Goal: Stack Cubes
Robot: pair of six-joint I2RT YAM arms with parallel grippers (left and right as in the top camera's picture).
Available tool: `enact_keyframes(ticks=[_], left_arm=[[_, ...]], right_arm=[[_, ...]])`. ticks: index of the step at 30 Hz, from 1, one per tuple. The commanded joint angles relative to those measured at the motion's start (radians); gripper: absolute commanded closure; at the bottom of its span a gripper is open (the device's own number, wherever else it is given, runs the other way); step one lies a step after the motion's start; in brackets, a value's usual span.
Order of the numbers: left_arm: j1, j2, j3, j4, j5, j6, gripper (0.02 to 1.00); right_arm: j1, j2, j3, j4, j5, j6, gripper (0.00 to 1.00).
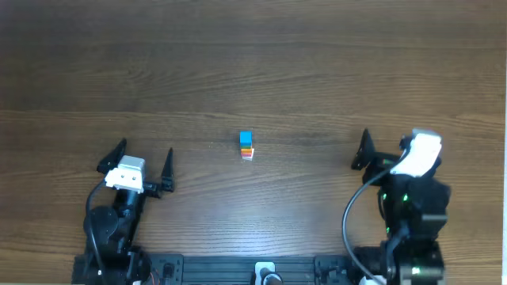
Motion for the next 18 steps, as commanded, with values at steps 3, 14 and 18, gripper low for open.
enact_keyframes(ticks=[3, 14, 18], left_arm=[[-0.003, -0.004, -0.007, 0.002, -0.002, 0.014, 0.023], [-0.003, -0.004, -0.007, 0.002, -0.002, 0.014, 0.018], [-0.003, -0.004, -0.007, 0.002, -0.002, 0.014, 0.018]], right_arm=[[0.001, -0.148, -0.175, 0.123, -0.138, -0.021, 0.007], [0.013, -0.374, -0.396, 0.201, -0.181, -0.106, 0.007], [0.013, -0.374, -0.443, 0.237, -0.168, -0.114, 0.009]])
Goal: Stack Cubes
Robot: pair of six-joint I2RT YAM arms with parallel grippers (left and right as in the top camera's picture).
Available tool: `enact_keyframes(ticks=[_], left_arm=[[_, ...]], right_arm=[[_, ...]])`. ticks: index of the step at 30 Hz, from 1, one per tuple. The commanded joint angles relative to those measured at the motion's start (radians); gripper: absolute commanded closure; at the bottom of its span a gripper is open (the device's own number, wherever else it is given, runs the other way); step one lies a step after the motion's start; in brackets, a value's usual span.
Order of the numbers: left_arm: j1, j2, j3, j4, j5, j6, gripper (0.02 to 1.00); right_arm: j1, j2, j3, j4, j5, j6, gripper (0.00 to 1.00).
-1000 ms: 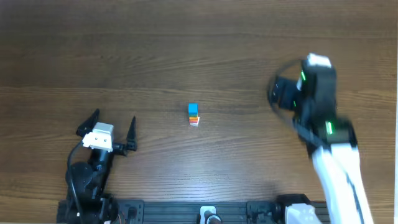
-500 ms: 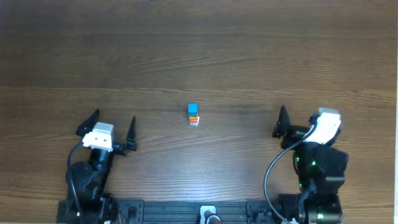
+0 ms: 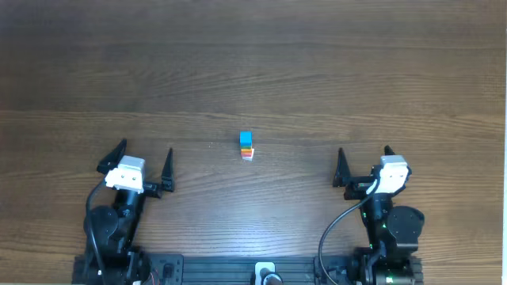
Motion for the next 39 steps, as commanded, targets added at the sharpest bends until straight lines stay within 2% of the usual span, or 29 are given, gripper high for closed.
enact_keyframes(ticks=[1, 6, 39], left_arm=[[-0.003, -0.004, -0.007, 0.002, -0.002, 0.014, 0.018], [-0.003, -0.004, -0.007, 0.002, -0.002, 0.014, 0.02], [-0.003, -0.004, -0.007, 0.002, -0.002, 0.014, 0.02]], right_arm=[[0.005, -0.01, -0.05, 0.029, 0.0, -0.029, 0.009], [0.005, -0.011, -0.052, 0.035, 0.033, -0.055, 0.007], [0.005, -0.011, -0.052, 0.035, 0.03, -0.055, 0.007]])
